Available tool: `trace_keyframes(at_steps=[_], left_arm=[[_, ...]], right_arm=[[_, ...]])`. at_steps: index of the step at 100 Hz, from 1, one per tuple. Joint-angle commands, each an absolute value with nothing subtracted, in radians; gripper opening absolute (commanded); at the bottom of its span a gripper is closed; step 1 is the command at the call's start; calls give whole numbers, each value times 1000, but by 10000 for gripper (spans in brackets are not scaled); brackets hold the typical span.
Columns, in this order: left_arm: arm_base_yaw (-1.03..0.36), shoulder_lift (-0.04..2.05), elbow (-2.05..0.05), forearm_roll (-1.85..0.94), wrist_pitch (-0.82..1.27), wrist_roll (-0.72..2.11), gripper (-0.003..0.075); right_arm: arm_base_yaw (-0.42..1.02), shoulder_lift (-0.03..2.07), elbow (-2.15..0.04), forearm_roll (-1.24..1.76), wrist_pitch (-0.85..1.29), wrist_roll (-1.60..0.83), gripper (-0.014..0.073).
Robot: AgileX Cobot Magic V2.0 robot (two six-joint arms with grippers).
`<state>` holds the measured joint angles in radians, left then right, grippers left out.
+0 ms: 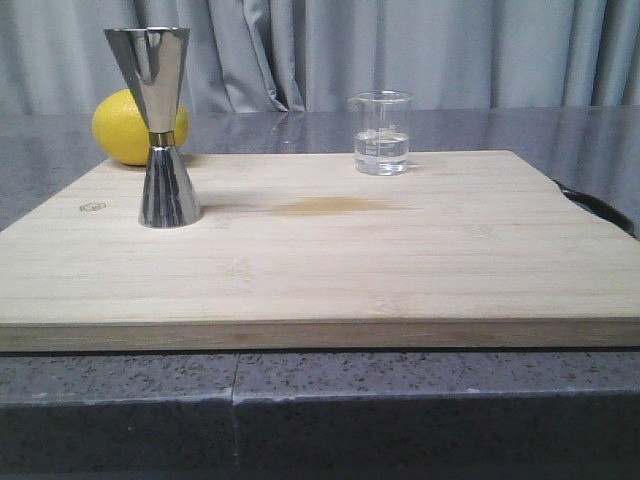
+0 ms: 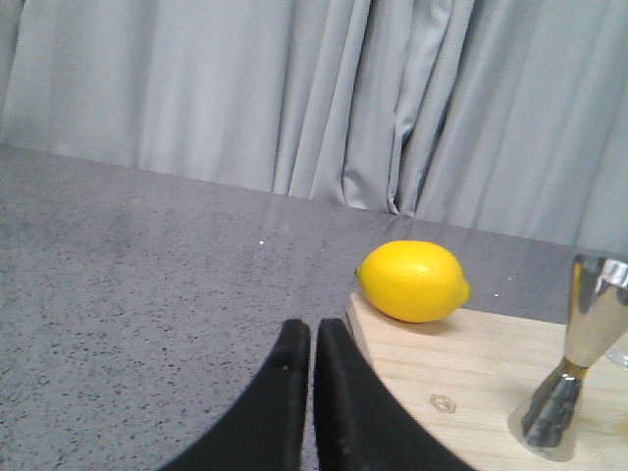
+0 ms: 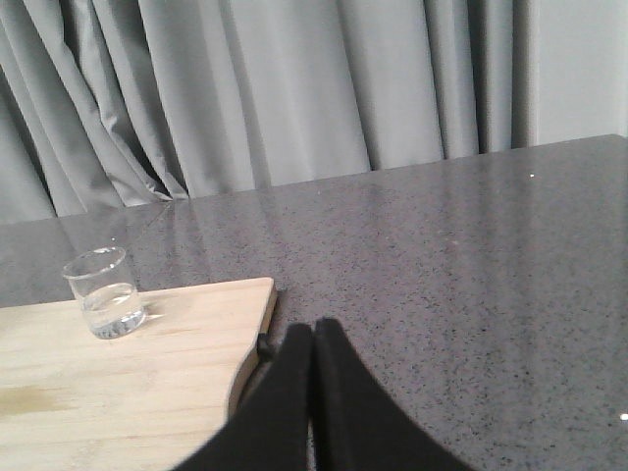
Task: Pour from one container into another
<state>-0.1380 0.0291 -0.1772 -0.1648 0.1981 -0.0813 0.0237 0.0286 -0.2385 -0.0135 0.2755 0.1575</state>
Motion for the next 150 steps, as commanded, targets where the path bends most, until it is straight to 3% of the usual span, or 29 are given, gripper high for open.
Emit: trace_keyframes(at_steps=[1, 27, 37, 46, 58, 65, 72, 90, 99, 150], left_arm=[[-160, 113, -293, -192, 205, -90, -19], [-297, 427, -543, -210, 316, -80, -18], [-366, 542, -601, -209, 294, -68, -18], [-435, 630, -634, -209, 252, -24, -17], [-529, 726, -655, -209, 195, 15, 3], [-580, 771, -659, -207, 156, 28, 58], [-622, 809, -659, -201, 116, 28, 146], [-677, 889, -659, -201, 54, 28, 461], [-679, 927, -659, -201, 52, 28, 559], [-679, 1139, -655, -199, -117, 30, 570]], right_arm=[[20, 109, -342, -14, 264, 153, -73], [20, 373, -518, -14, 317, 134, -71], [32, 464, -547, -14, 276, 134, -29], [47, 530, -547, -14, 199, 134, 76], [77, 608, -547, -14, 118, 134, 309], [99, 650, -547, -14, 80, 134, 426], [119, 689, -547, -14, 47, 134, 483], [171, 794, -547, -14, -72, 134, 483], [192, 852, -547, -14, -138, 134, 483], [205, 1090, -547, -19, -329, 134, 483]])
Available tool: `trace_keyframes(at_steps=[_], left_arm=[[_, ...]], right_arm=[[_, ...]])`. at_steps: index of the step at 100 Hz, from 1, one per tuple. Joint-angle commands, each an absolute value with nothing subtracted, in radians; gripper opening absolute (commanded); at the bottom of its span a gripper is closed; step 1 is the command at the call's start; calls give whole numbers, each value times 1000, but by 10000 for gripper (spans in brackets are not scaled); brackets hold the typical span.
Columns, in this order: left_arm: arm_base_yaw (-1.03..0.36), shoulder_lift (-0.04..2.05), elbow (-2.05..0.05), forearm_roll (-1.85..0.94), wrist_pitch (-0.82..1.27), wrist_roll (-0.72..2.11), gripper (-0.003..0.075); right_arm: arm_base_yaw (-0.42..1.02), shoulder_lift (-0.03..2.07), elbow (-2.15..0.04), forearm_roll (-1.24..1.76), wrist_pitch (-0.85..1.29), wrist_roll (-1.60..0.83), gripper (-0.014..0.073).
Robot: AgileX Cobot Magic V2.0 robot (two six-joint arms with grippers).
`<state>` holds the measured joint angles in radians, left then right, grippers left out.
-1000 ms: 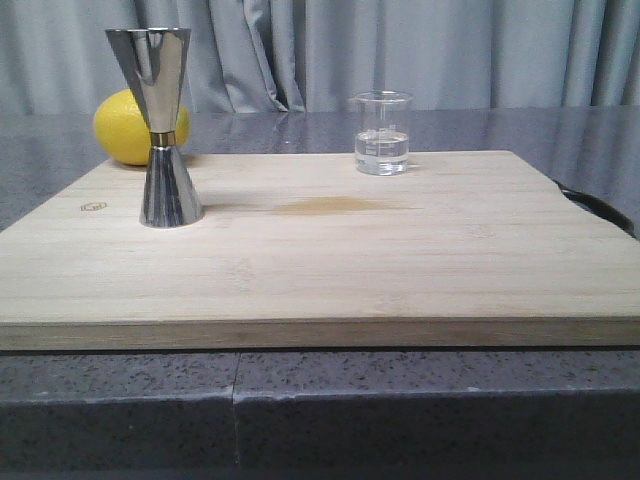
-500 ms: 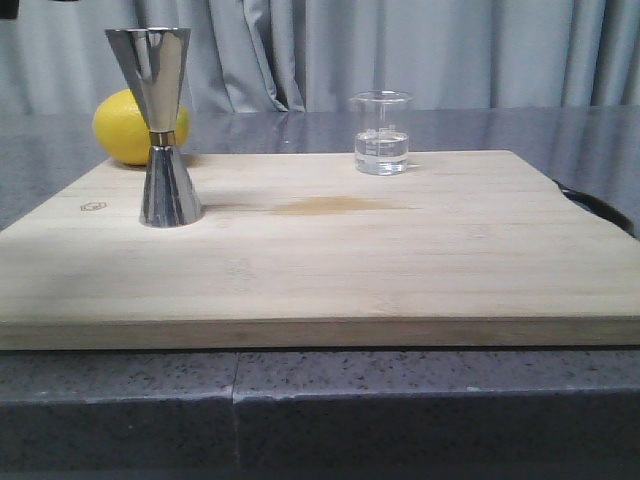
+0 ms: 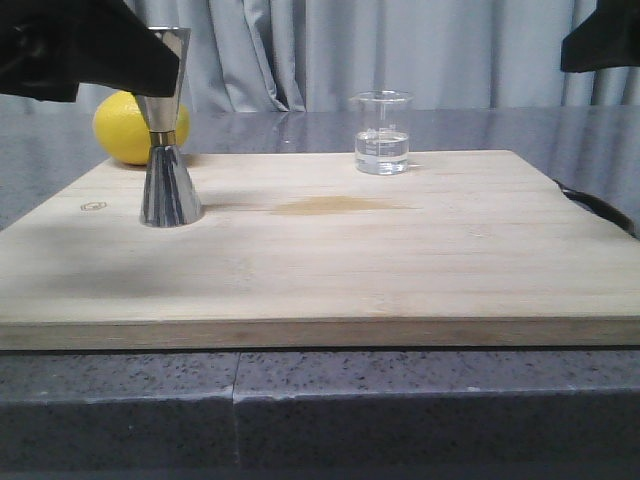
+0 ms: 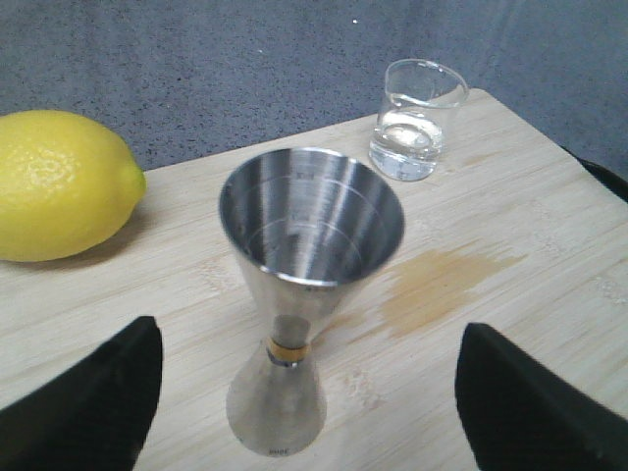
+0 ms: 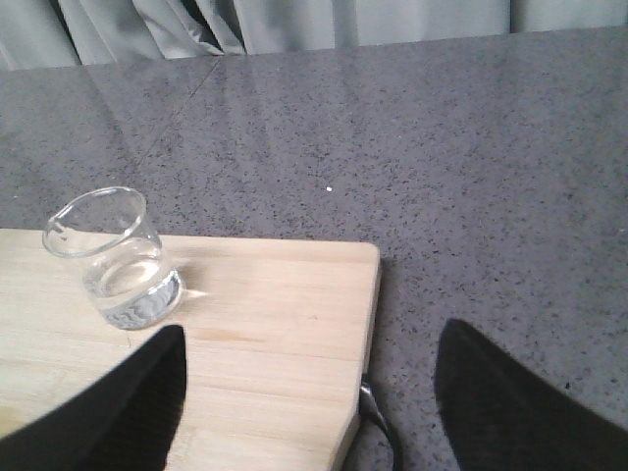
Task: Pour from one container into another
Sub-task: 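Move the left gripper down around the steel jigger and close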
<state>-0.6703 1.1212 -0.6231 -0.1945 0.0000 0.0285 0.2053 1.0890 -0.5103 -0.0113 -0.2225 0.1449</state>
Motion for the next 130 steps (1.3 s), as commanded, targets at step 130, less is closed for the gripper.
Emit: trace_keyframes(at_steps=[130], left_arm=[[-706, 1353, -501, -201, -570, -11, 432]], right_arm=[[205, 1119, -547, -30, -413, 134, 483]])
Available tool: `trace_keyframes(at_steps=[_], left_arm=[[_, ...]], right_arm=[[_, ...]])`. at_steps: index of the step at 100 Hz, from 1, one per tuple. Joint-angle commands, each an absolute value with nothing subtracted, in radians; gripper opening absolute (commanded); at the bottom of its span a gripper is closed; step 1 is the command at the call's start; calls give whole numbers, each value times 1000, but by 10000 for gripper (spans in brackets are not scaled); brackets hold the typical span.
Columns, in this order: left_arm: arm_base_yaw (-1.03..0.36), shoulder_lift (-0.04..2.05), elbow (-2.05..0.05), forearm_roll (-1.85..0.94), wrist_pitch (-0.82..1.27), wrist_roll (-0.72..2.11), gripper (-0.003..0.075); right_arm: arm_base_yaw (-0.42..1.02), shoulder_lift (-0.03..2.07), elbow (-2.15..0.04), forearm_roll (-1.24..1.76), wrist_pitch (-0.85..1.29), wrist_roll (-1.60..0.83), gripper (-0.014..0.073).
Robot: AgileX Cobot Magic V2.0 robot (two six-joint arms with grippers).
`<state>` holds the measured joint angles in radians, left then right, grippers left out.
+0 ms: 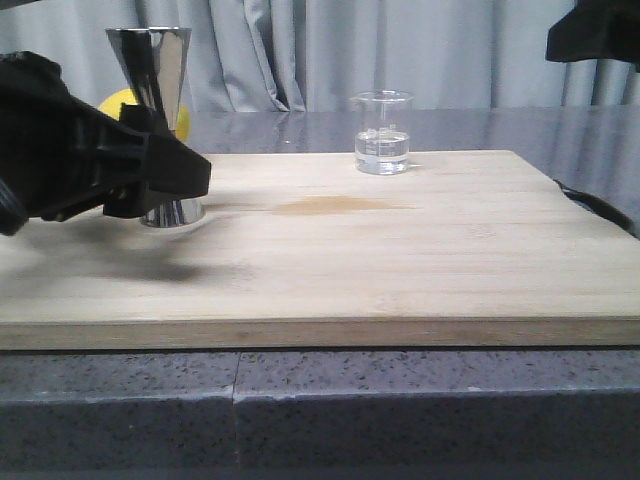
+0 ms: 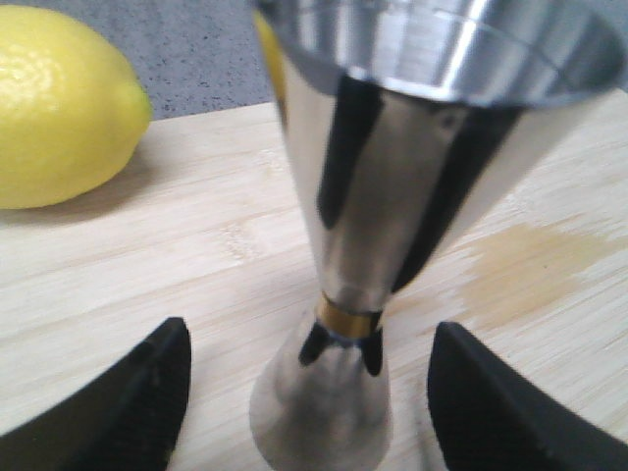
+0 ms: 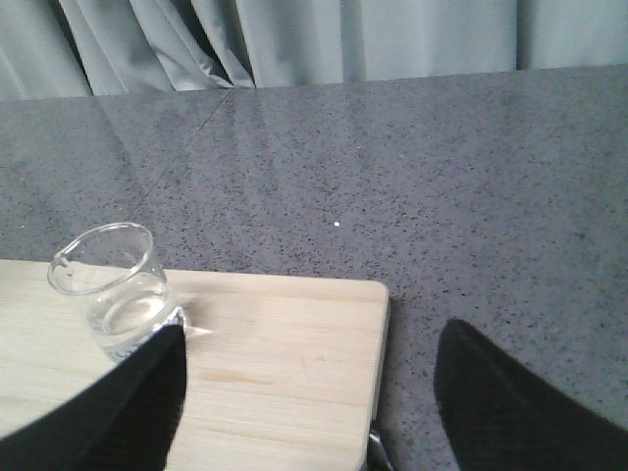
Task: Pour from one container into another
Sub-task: 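Move the left gripper down around the steel jigger and close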
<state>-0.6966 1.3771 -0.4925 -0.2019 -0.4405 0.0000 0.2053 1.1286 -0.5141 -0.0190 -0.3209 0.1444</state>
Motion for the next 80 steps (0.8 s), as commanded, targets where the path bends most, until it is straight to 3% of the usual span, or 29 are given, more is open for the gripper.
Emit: trace_keyframes(at_steps=[1, 80], left_arm=[[-706, 1353, -499, -199, -577, -11, 428], [-706, 1422, -496, -107, -747, -51, 421]], right_arm=[[205, 1119, -547, -30, -413, 134, 483], [205, 1119, -547, -30, -434, 134, 483]])
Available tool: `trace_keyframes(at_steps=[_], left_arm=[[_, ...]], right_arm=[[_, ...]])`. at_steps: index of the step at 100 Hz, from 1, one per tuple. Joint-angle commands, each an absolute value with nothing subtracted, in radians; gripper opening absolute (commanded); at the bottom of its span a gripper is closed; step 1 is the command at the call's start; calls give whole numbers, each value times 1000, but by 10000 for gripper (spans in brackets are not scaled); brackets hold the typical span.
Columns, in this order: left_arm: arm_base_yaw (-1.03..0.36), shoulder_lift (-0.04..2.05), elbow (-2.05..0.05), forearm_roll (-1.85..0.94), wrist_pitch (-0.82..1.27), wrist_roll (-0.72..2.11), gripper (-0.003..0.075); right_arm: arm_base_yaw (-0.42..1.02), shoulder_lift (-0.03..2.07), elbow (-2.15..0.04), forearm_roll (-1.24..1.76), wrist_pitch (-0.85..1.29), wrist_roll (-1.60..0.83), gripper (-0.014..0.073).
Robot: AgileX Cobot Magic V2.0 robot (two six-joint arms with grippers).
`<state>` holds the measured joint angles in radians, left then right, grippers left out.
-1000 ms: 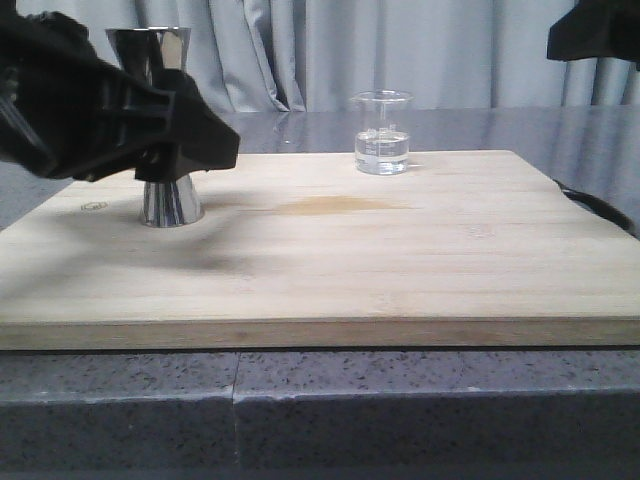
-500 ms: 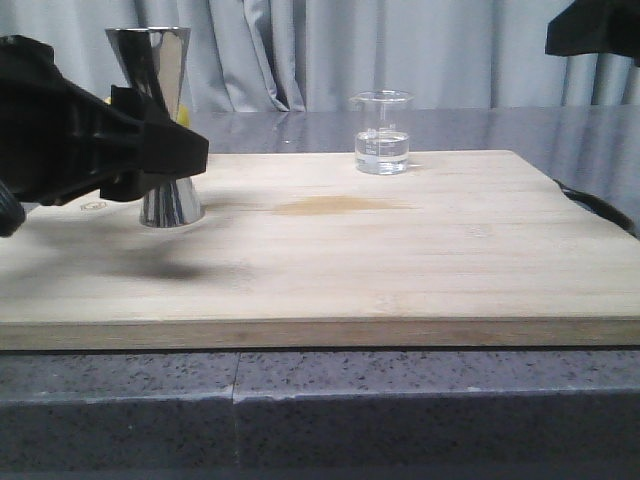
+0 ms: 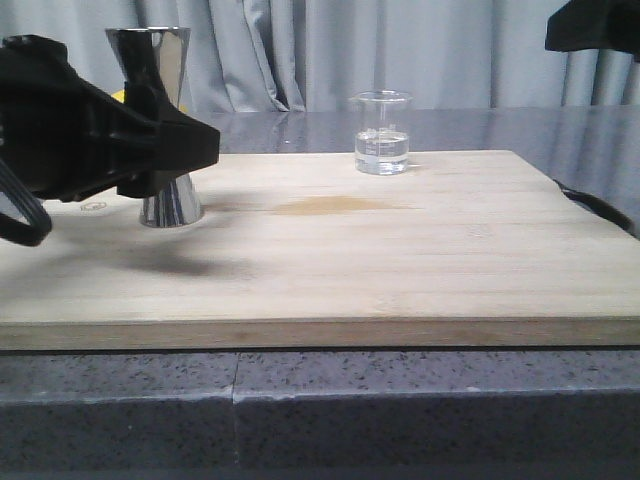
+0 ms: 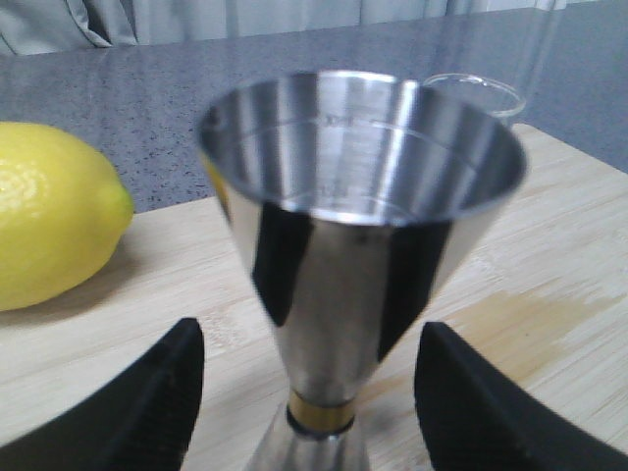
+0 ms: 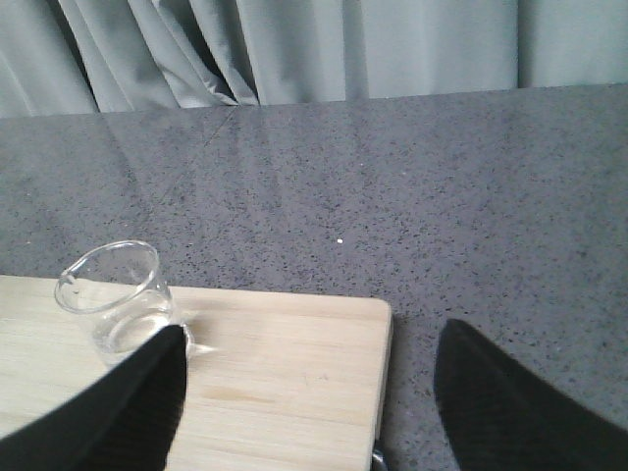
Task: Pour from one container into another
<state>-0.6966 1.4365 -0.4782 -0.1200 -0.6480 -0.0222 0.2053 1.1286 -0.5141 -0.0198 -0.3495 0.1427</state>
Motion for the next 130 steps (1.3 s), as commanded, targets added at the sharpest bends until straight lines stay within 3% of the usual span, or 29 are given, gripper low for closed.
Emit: trace_keyframes(at_steps=[1, 21, 57, 82, 130], left_arm=[[-706, 1422, -496, -104, -748, -53, 421], [-706, 1422, -496, -85, -756, -58, 394], [-706, 1422, -496, -85, -758, -58, -20], [-706, 1420, -496, -61, -821, -66, -19], [-706, 1362, -534, 117, -835, -273, -19]], right_arm=[[205, 1119, -547, -30, -434, 134, 483], [205, 1119, -547, -30, -434, 134, 483], [205, 1120, -547, -46, -434, 134, 483], [241, 1179, -547, -132, -476, 134, 483], [257, 1446, -547, -243, -806, 182, 483]])
